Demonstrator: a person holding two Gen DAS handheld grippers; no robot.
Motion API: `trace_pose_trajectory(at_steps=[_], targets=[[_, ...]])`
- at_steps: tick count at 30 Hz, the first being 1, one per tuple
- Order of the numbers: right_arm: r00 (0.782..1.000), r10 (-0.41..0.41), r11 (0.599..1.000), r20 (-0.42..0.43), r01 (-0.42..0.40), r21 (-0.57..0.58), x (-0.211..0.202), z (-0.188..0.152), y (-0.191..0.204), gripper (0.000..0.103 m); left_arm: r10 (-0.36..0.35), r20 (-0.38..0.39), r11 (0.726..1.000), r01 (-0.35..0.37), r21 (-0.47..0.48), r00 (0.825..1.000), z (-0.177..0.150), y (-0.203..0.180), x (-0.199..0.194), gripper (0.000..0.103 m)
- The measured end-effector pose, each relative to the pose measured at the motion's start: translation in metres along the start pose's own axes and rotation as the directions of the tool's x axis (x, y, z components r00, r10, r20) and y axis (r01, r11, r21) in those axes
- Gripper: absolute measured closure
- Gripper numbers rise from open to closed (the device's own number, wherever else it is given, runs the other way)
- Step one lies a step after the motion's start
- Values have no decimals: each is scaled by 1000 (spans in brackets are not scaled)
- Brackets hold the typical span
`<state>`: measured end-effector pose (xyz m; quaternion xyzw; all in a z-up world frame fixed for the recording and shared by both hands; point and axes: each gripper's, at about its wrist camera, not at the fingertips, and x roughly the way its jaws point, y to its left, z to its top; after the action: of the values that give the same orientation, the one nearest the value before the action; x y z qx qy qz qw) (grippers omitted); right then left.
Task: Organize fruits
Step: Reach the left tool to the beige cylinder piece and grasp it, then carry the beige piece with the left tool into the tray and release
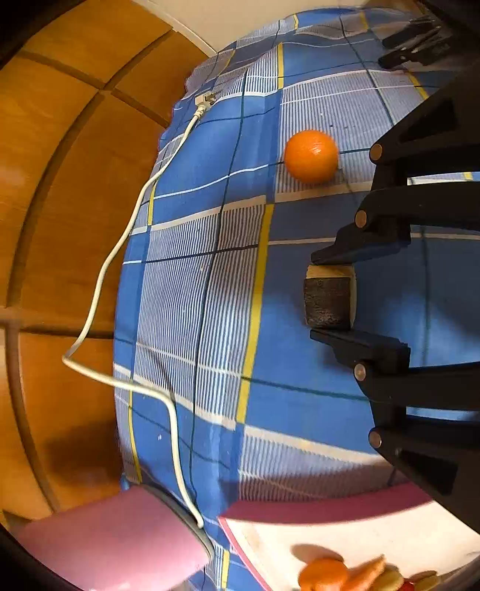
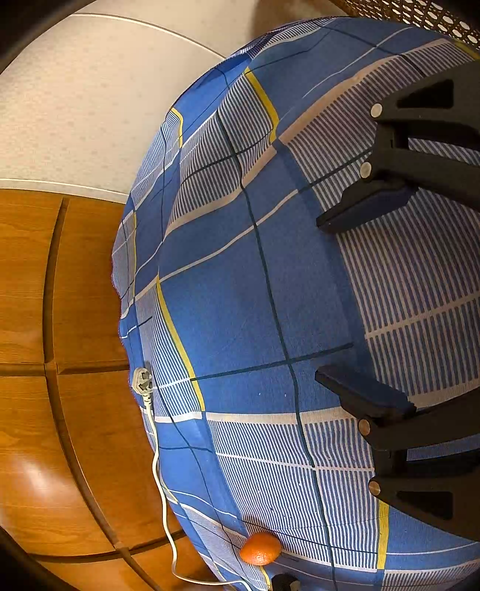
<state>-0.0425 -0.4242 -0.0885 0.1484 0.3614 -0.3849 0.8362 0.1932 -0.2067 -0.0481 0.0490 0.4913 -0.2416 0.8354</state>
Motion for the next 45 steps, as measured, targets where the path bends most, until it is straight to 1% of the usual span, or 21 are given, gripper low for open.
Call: trace_pose_trajectory(at_steps=[3,9,13,16,21,24,27,31,35,39,42,45], targets=[[1000,0,1000,0,0,0,0,1,0,27,-15,6,999,15,-30,1000,-10,5,-14,70],[1000,-1,1000,0,1,0,0,0,0,27,-52,31,997,54,-54,998,-33,16,-52,70],[1000,-1,1000,0,1,0,0,0,0,27,-67,67,994,73,-85,995,-44,28,-78,70],[1000,-2,1000,0,2,1,0,0,0,27,-63,107,993,73,-97,992,-51,39,-100,70],[1000,-3,1000,0,3,1,0,0,1,27,-39,157,991,59,-120,987,-70,61,-132,70],[1000,-3,1000,0,3,1,0,0,1,27,-22,174,985,51,-167,985,-84,82,-147,70],[1000,-3,1000,0,3,1,0,0,1,27,13,183,975,29,-221,983,-97,106,-159,70],[1000,-4,1000,0,4,1,0,0,1,27,55,176,959,-3,-283,983,-107,140,-165,70],[1000,-4,1000,0,4,0,0,0,1,27,103,182,947,-40,-318,978,-103,165,-166,69],[1000,-4,1000,0,4,1,0,0,1,27,134,176,943,-70,-325,975,-97,176,-160,68],[1000,-4,1000,0,4,1,0,0,1,27,143,184,936,-72,-345,972,-99,181,-160,63],[1000,-4,1000,0,4,1,0,0,1,27,170,178,929,-97,-356,969,-104,180,-161,62]])
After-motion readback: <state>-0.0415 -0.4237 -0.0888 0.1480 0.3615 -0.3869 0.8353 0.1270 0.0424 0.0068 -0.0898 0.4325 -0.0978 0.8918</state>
